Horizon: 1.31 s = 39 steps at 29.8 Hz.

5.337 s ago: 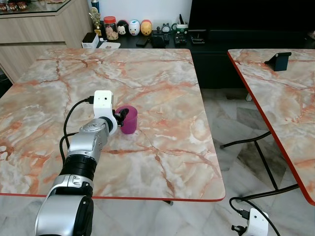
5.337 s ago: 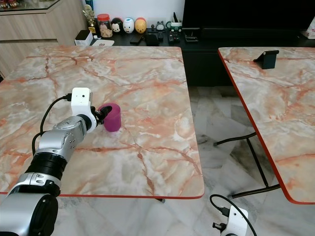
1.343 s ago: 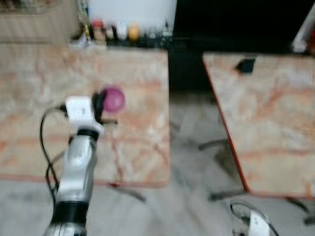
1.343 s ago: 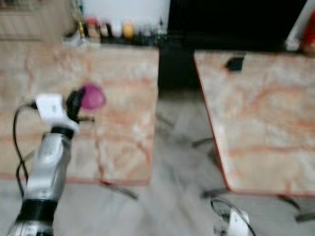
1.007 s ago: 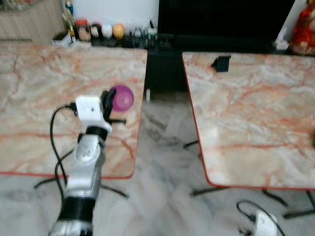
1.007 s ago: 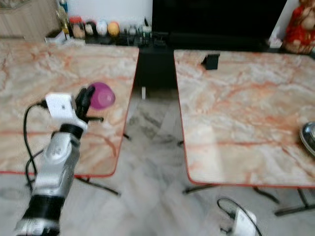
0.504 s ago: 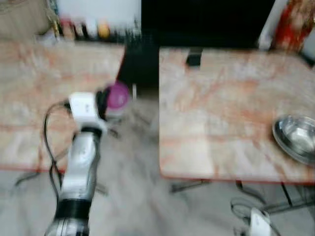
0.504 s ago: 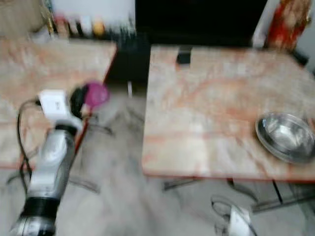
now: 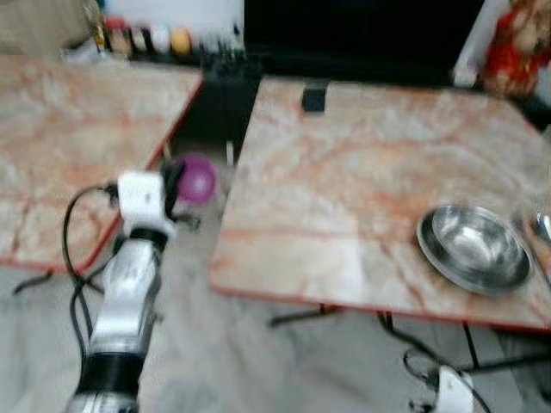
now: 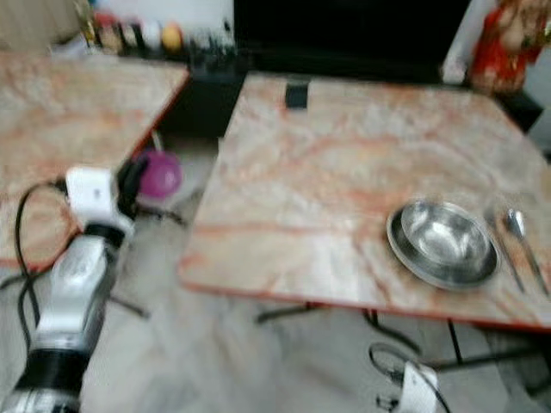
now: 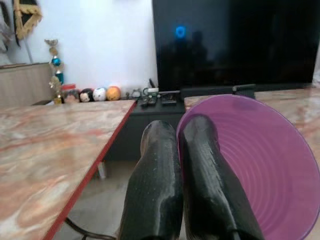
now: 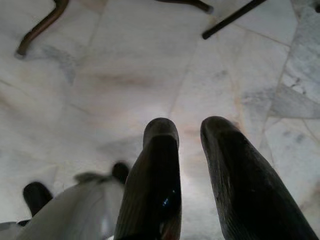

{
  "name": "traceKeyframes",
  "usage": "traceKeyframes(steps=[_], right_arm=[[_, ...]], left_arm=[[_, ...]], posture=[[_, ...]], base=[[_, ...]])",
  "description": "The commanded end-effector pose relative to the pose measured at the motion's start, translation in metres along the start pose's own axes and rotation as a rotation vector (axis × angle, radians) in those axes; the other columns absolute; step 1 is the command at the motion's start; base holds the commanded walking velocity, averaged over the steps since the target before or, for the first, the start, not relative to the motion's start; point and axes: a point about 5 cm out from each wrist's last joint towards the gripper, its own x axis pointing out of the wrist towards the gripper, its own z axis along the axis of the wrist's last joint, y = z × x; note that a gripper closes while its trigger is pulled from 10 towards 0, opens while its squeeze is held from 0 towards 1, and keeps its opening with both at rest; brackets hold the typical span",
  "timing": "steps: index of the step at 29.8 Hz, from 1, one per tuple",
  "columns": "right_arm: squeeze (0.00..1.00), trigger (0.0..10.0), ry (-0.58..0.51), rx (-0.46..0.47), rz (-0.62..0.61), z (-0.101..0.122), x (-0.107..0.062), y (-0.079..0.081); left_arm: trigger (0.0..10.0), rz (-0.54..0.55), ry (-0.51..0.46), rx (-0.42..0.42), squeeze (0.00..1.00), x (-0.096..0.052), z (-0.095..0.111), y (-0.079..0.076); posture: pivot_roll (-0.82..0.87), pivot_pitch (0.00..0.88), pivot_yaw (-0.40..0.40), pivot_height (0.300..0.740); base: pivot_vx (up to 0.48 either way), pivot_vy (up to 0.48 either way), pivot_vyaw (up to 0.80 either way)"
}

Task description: Setting the table

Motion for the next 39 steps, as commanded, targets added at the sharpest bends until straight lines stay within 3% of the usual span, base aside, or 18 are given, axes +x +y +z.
traceKeyframes(steps=[1,22,39], right_arm=[[0.00,10.0,-0.011,-0.003,-0.020,0.0021,-0.0001,-0.0063],[0.00,10.0,-0.014,-0.016,-0.017,0.0028,-0.0001,-0.0073],[0.00,10.0,-0.017,-0.012,-0.011,0.0032,0.0000,-0.0065]], left_arm=[[10.0,-0.027,-0.035,0.003,0.00,0.0035,0.0064,-0.0074],[10.0,-0.053,-0.027,0.047,0.00,0.0042,0.0028,-0.0054],[10.0,-0.047,-0.003,0.076,0.00,0.0058,-0.0025,-0.0003]], posture=[[0.00,0.000,-0.054,0.740],[0.00,0.000,-0.063,0.740],[0.00,0.000,-0.066,0.740]], base=[[0.000,-0.394,0.00],[0.000,-0.388,0.00],[0.000,-0.045,0.00]])
